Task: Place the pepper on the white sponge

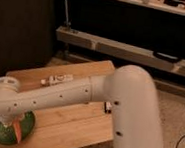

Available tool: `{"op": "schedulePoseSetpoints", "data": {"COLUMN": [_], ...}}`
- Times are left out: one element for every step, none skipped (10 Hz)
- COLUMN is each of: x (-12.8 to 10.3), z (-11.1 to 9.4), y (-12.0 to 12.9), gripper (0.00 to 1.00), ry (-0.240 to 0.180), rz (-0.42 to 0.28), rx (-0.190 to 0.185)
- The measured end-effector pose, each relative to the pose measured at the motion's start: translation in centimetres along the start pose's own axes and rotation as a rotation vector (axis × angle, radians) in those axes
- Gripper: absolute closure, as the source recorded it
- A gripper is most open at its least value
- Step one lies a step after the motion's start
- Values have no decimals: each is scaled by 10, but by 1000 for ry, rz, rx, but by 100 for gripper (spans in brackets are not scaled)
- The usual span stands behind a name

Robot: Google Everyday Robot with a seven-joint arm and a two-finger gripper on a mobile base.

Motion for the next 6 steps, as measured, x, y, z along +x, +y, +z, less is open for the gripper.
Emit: {"op": "schedulePoseSetpoints", "data": {"x": [-7,-10,-13,-16,-16,-14], "z": [-36,-60,-84,-116,-153,-171], "y": [2,5,10,23,44,59], "gripper": [100,100,100,100,100,100], "ry": [62,101,138,183,229,247], "rz": [-10,-9,-2,19,63,92], "rx": [14,22,27,25,10,-2]}}
